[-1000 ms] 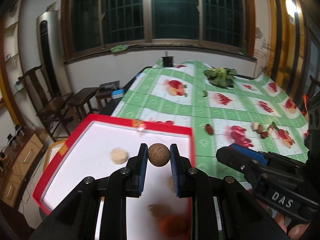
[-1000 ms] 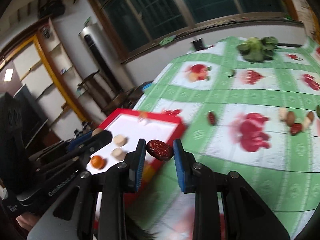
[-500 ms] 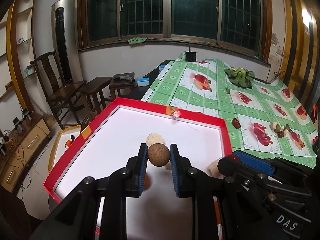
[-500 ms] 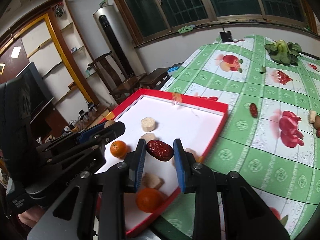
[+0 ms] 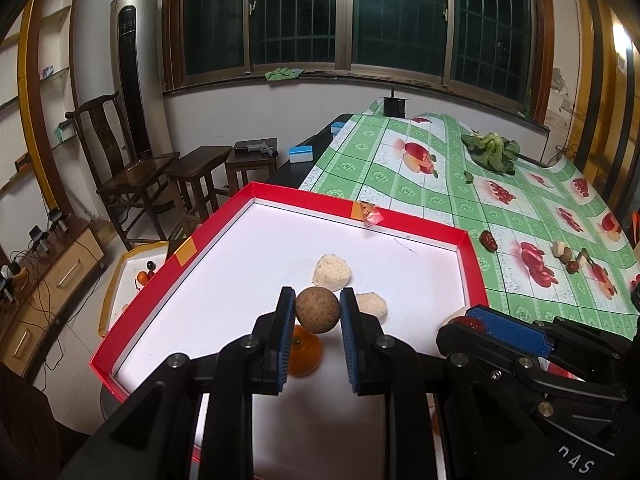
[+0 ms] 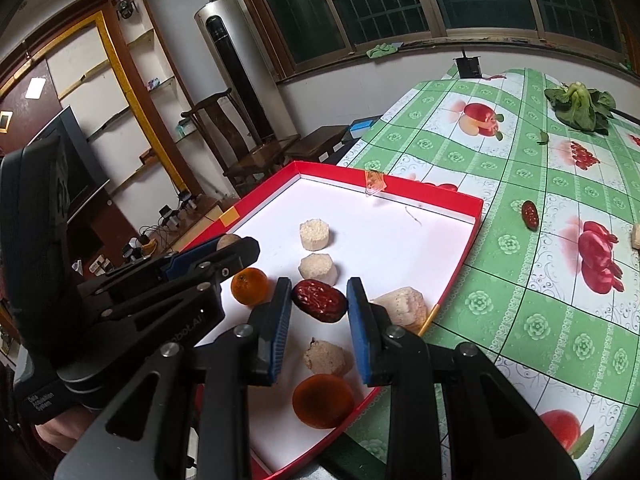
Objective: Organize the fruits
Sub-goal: 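Carry the date and brown ball into the tray and open both grippers, then move both grippers back over the snacks on the table, then grasp another red date with the right gripper while the left approaches a white chunk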
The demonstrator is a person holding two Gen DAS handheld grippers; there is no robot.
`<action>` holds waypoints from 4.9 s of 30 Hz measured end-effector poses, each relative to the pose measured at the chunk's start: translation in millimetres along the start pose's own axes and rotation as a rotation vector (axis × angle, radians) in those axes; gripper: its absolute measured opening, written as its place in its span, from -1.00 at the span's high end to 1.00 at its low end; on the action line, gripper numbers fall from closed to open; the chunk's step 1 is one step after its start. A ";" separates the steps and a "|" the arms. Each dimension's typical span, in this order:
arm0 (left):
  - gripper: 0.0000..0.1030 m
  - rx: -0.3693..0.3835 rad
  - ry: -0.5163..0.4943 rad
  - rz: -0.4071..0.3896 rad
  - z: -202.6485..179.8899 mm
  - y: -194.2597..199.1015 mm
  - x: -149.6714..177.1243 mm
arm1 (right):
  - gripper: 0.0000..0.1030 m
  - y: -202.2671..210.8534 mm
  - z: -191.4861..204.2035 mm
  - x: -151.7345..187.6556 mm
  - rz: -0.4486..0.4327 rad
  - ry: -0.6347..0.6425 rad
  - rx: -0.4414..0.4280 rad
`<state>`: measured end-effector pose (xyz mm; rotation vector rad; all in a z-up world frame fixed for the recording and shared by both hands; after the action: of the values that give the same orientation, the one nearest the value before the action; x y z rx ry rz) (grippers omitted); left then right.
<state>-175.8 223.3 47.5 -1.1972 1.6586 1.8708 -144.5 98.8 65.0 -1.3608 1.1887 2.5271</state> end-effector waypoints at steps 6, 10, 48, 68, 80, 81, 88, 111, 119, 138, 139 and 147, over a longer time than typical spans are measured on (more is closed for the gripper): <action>0.59 -0.004 0.000 0.009 3.4 -2.9 1.8 | 0.42 -6.3 3.2 1.0 0.015 0.008 -0.005; 0.59 -0.008 0.000 0.014 4.7 -4.3 2.5 | 0.42 -8.8 4.3 1.5 0.022 0.012 -0.007; -0.03 -0.066 -0.031 0.028 -3.9 -1.3 4.5 | 0.10 14.4 -31.0 -0.8 -0.021 -0.100 -0.029; -0.09 0.042 -0.155 0.032 -68.0 14.1 7.1 | 0.10 114.9 -161.1 19.2 -0.172 -0.312 0.205; -0.09 0.130 -0.238 0.079 -113.8 17.3 9.1 | 0.10 151.7 -241.4 25.2 -0.138 -0.449 0.392; -0.09 0.138 -0.243 0.083 -117.2 16.6 8.1 | 0.10 148.7 -246.1 22.4 -0.124 -0.452 0.398; -0.11 0.141 -0.247 0.095 -128.8 11.0 3.1 | 0.10 122.7 -262.7 -4.1 -0.076 -0.474 0.320; -0.12 0.128 -0.213 0.111 -110.0 -1.4 -6.3 | 0.10 61.5 -269.3 -33.2 0.138 -0.495 -0.084; -0.12 0.163 -0.254 0.119 -130.9 1.3 0.1 | 0.10 136.4 -290.6 0.0 -0.012 -0.521 0.145; -0.12 0.239 -0.338 0.155 -176.3 13.7 12.8 | 0.61 62.7 -277.6 -13.4 0.162 -0.368 0.397; -0.12 0.242 -0.344 0.160 -180.2 13.4 11.3 | 0.61 63.4 -275.5 -12.5 0.170 -0.354 0.395; -0.12 0.338 -0.414 0.216 -231.6 0.6 5.8 | 0.61 116.6 -310.9 6.9 0.053 -0.525 0.253</action>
<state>-99.1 4.8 55.5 -0.4750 1.8138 1.7136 26.2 -183.9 30.2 -0.5650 1.3644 2.4280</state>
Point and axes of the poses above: each gripper's, at about its wrist camera, not at the fingertips, and y roughly against the way its jaws point, z to its left, x to its underside, the point moved 1 cm from there along -y, roughly the way its jaws point, and after that the axes turned 3 degrees about y, right-handed, at the moved point
